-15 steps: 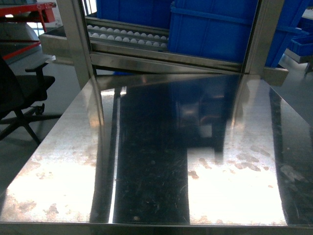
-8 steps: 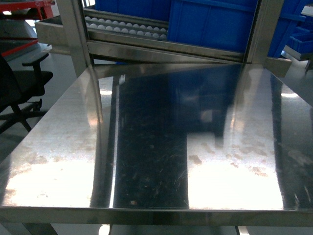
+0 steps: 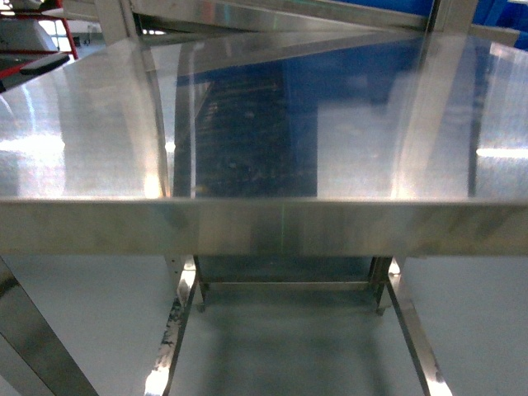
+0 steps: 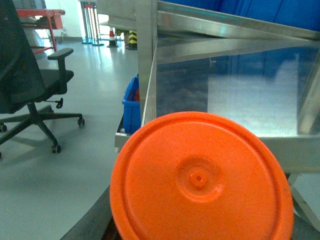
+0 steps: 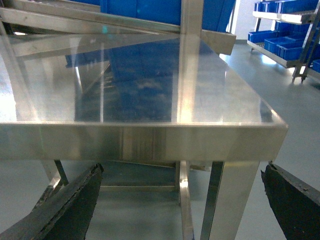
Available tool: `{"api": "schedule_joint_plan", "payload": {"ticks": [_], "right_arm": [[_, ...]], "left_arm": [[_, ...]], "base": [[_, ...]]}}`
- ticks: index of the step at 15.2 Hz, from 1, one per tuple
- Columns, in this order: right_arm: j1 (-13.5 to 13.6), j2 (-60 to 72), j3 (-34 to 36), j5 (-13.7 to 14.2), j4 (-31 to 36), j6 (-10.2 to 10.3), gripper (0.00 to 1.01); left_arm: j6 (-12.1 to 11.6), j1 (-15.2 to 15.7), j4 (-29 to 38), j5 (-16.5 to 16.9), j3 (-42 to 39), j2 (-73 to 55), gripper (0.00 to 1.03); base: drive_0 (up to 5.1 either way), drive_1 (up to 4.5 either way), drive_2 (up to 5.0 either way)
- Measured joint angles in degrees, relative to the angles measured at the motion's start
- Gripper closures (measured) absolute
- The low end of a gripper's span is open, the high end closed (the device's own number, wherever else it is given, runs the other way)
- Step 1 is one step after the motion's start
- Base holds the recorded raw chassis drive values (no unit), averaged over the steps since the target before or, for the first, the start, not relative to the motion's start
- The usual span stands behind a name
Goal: Pick capacitor and pack into box
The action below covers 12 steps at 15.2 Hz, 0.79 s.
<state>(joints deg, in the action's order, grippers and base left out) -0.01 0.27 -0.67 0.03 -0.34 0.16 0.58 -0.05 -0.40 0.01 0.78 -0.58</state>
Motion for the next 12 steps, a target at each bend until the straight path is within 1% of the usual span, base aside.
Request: {"api": "schedule_joint_plan", "payload": {"ticks": [12], "right_arm": [[0.00,0.00,0.00,-0.02,0.04,-0.02,0.03]], "left_arm": [[0.00,0.00,-0.02,-0.02,0.00,0.00,0.59]], "base": [[0.0,0.00,0.0]]}}
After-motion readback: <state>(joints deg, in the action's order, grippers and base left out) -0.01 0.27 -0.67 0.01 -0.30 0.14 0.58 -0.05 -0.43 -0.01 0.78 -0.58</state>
